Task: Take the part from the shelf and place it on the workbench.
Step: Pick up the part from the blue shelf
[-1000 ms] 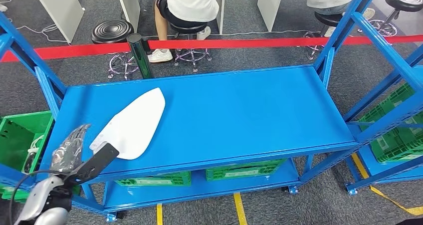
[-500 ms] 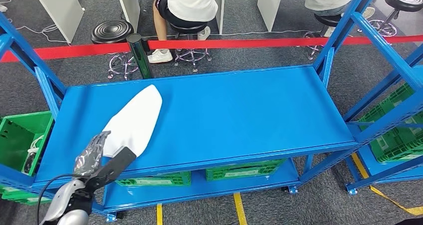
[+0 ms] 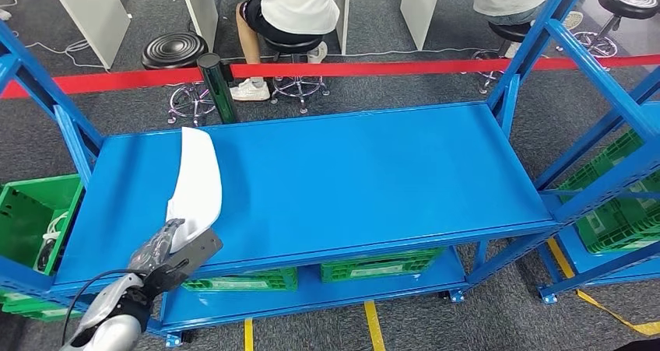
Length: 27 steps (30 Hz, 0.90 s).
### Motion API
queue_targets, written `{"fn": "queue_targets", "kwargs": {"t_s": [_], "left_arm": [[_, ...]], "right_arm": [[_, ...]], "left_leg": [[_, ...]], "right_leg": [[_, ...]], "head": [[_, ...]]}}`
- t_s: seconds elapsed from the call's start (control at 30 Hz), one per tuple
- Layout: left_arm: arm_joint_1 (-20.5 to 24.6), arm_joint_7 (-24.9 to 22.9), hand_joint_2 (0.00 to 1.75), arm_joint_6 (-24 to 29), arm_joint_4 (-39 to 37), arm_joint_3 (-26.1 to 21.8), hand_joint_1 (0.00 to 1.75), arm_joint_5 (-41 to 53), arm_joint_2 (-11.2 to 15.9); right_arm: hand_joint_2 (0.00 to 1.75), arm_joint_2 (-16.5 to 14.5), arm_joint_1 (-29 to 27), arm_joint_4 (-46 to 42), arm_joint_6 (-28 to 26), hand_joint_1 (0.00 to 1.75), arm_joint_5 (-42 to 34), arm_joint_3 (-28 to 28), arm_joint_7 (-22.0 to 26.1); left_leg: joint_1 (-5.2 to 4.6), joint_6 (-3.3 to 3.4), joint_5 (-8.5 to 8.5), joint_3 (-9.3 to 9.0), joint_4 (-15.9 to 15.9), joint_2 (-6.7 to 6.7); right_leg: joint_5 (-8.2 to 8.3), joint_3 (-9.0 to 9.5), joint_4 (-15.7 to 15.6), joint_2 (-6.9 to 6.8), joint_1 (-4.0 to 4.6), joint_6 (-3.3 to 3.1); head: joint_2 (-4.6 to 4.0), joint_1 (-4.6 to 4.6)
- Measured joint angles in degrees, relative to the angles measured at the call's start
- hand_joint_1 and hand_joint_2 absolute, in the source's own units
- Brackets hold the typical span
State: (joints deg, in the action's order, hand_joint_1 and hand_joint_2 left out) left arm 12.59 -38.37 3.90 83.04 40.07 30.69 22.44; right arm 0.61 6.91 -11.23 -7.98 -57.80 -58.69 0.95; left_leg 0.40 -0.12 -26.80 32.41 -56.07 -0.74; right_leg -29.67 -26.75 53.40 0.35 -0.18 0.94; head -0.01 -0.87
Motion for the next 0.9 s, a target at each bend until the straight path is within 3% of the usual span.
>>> {"fn": "queue_targets", "kwargs": {"t_s": [0.27, 0.53, 0.67, 0.9], "left_arm": [[0.65, 0.30, 1.75, 0.06, -0.79, 0.29, 0.00, -1.38, -0.13], [0.81, 5.09, 1.75, 3.79, -1.94, 0.85, 0.01, -3.57, -0.72], [0.86, 6.42, 1.75, 5.50, -3.04, 1.30, 1.70, -4.36, -1.55], [1.42, 8.60, 1.75, 8.06, -4.63, 1.56, 1.75, -5.44, -2.66]], "right_arm": [[0.00, 0.00, -0.02, 0.00, 0.00, 0.00, -0.20, -0.04, 0.12], [0.00, 0.00, -0.03, 0.00, -0.25, 0.00, -0.55, -0.41, 0.20], [0.00, 0.00, -0.02, 0.00, -0.28, 0.00, -0.72, -0.44, 0.03], [0.00, 0.00, -0.01, 0.00, -0.42, 0.00, -1.01, -0.46, -0.05]], "left_leg": [[0.00, 0.01, 0.00, -0.19, 0.00, 0.27], [-0.01, 0.01, 0.00, -0.26, 0.00, 0.32], [-0.04, 0.01, 0.00, -0.26, 0.00, 0.27], [-0.08, 0.01, 0.00, -0.29, 0.01, 0.19]], "right_leg": [[0.01, 0.15, 0.00, 0.01, 0.00, 0.00], [0.01, 0.20, 0.00, 0.02, 0.00, 0.00], [0.00, 0.20, 0.00, 0.02, -0.03, 0.00], [0.00, 0.26, 0.00, 0.01, -0.07, 0.00]], "head": [[0.00, 0.00], [-0.01, 0.02], [0.00, 0.00], [0.00, 0.01]]}}
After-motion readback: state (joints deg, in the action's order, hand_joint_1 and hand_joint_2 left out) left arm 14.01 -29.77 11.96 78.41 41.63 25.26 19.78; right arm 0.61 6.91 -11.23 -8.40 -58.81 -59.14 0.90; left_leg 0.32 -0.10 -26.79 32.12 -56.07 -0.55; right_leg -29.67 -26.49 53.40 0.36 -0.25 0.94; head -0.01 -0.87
